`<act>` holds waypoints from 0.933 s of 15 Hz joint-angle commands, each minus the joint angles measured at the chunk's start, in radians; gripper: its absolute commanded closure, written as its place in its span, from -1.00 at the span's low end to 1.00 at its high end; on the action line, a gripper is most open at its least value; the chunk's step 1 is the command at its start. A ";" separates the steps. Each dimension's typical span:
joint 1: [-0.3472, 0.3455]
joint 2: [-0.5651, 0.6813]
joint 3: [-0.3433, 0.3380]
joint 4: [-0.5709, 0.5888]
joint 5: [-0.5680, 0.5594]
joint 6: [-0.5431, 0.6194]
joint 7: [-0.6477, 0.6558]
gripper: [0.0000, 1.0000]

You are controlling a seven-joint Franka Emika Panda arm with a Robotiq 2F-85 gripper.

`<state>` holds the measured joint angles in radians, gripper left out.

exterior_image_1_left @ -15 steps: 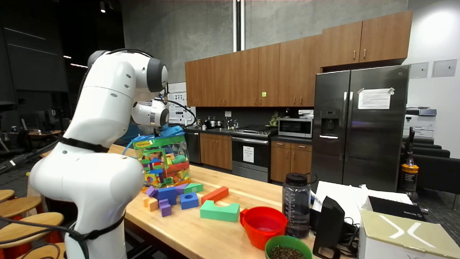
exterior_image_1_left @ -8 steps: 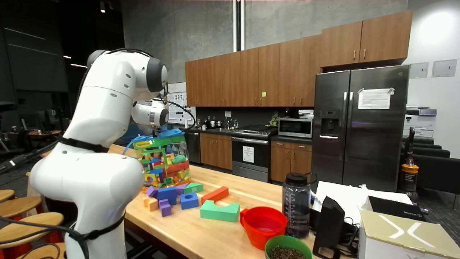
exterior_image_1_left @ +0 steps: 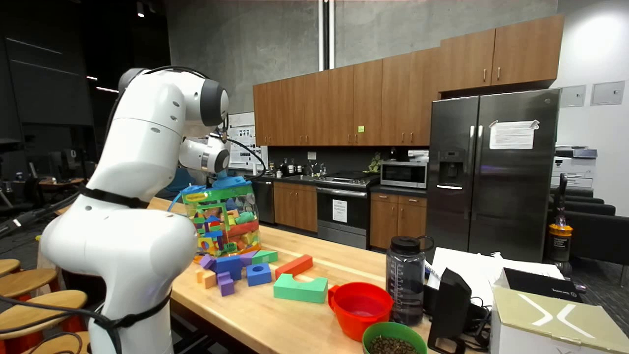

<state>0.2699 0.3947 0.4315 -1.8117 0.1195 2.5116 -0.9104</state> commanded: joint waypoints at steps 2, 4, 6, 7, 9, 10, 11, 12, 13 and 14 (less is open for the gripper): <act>-0.008 0.000 0.015 -0.015 0.014 0.057 0.000 -1.00; -0.008 0.001 0.015 -0.020 0.005 0.071 0.000 -1.00; -0.008 0.003 0.016 -0.026 0.003 0.085 0.002 -1.00; -0.007 0.004 0.016 -0.027 0.002 0.088 0.002 -1.00; -0.006 0.002 0.014 -0.032 -0.005 0.093 0.003 -1.00; -0.005 -0.001 0.011 -0.035 -0.011 0.092 0.006 -1.00; -0.001 -0.005 0.005 -0.038 -0.022 0.083 0.012 -1.00; 0.002 -0.008 0.000 -0.038 -0.032 0.069 0.020 -1.00; 0.002 -0.011 -0.001 -0.036 -0.037 0.054 0.027 -1.00; 0.003 -0.013 -0.002 -0.035 -0.043 0.045 0.032 -1.00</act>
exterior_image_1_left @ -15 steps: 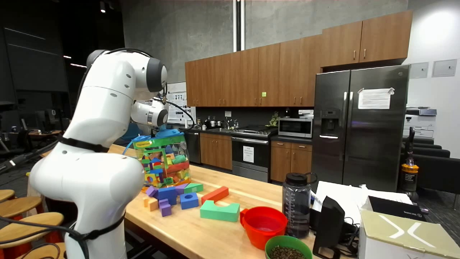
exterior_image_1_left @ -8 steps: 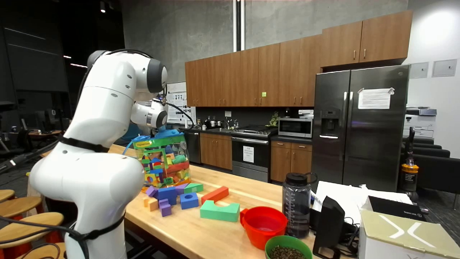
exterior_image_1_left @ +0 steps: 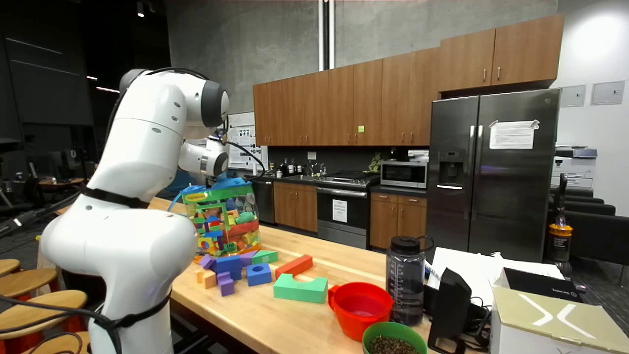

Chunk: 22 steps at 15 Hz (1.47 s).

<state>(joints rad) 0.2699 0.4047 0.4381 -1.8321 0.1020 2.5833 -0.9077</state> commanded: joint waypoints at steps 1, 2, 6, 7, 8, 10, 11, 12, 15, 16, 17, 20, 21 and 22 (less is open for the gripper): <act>0.002 -0.023 -0.008 -0.015 -0.028 -0.032 0.034 -1.00; 0.002 -0.023 -0.007 -0.016 -0.029 -0.033 0.038 -1.00; 0.002 -0.027 -0.008 -0.018 -0.034 -0.042 0.047 -0.48; 0.002 -0.028 -0.009 -0.019 -0.036 -0.042 0.048 -0.36; 0.001 -0.032 -0.010 -0.020 -0.037 -0.042 0.050 -0.24; -0.001 -0.038 -0.012 -0.022 -0.038 -0.044 0.053 0.08; -0.001 -0.040 -0.013 -0.024 -0.038 -0.049 0.055 0.22; -0.001 -0.042 -0.013 -0.023 -0.039 -0.053 0.056 0.36; -0.003 -0.043 -0.015 -0.021 -0.039 -0.055 0.053 0.46; -0.003 -0.044 -0.016 -0.020 -0.041 -0.054 0.050 0.50; -0.004 -0.044 -0.016 -0.018 -0.041 -0.053 0.047 0.50; -0.010 -0.049 -0.017 -0.007 -0.040 -0.054 0.041 0.53; -0.013 -0.052 -0.018 -0.003 -0.039 -0.057 0.039 0.53; -0.017 -0.056 -0.020 0.001 -0.038 -0.061 0.037 0.53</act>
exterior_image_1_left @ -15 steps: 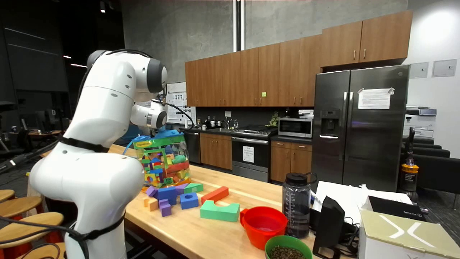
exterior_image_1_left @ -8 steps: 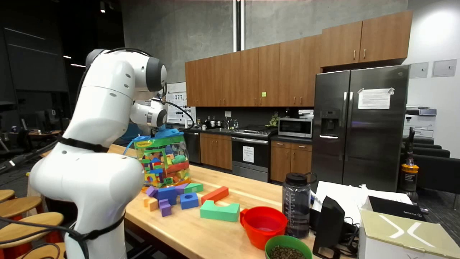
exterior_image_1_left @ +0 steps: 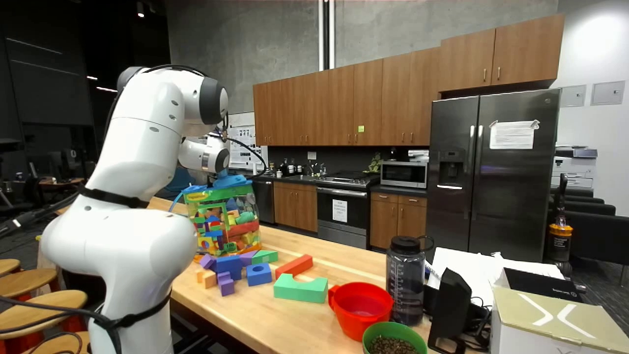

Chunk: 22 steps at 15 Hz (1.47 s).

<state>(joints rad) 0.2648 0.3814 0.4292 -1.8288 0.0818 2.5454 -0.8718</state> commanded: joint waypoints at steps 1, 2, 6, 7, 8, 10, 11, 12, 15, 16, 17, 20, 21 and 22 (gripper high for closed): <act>-0.015 -0.038 -0.014 0.002 -0.019 -0.027 -0.001 0.53; -0.019 -0.044 -0.016 0.008 -0.019 -0.034 -0.003 0.53; -0.039 -0.067 -0.019 0.048 -0.004 -0.061 -0.011 0.53; -0.043 -0.073 -0.021 0.060 -0.002 -0.074 -0.012 0.53; -0.046 -0.079 -0.024 0.073 -0.002 -0.091 -0.015 0.53; -0.049 -0.087 -0.030 0.098 0.000 -0.118 -0.018 0.53; -0.050 -0.089 -0.034 0.111 0.000 -0.134 -0.019 0.53; -0.050 -0.090 -0.037 0.123 -0.001 -0.148 -0.019 0.53; -0.050 -0.090 -0.048 0.156 -0.001 -0.177 -0.022 0.53; -0.051 -0.090 -0.051 0.167 0.000 -0.184 -0.023 0.53; -0.051 -0.088 -0.056 0.178 -0.001 -0.194 -0.023 0.53; -0.051 -0.086 -0.069 0.213 -0.006 -0.218 -0.022 0.53; -0.051 -0.087 -0.075 0.223 -0.010 -0.226 -0.020 0.53; -0.052 -0.088 -0.081 0.233 -0.013 -0.235 -0.019 0.53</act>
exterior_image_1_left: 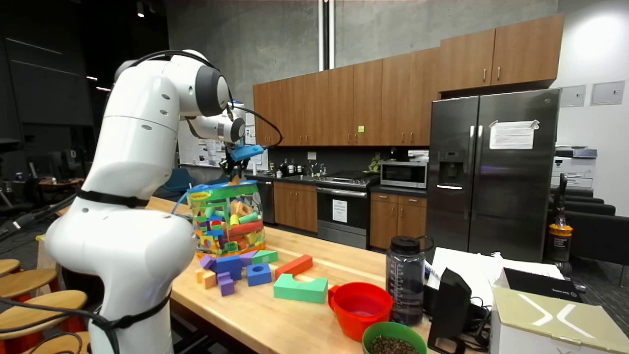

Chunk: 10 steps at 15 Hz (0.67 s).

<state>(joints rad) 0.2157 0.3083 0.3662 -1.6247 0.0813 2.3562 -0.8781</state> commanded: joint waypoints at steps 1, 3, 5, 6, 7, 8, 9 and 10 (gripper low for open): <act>-0.003 -0.016 -0.025 0.038 -0.016 -0.054 -0.009 0.53; -0.004 -0.022 -0.040 0.052 -0.025 -0.064 -0.006 0.53; -0.005 -0.030 -0.057 0.065 -0.045 -0.073 -0.001 0.53; -0.005 -0.033 -0.064 0.074 -0.056 -0.080 0.001 0.53; -0.006 -0.037 -0.070 0.081 -0.064 -0.087 0.003 0.53; -0.008 -0.042 -0.076 0.087 -0.071 -0.094 0.006 0.53; -0.009 -0.048 -0.082 0.092 -0.077 -0.107 0.009 0.53; -0.009 -0.055 -0.089 0.099 -0.083 -0.134 0.016 0.53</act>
<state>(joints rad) 0.2108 0.2907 0.2955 -1.5364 0.0280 2.2876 -0.8765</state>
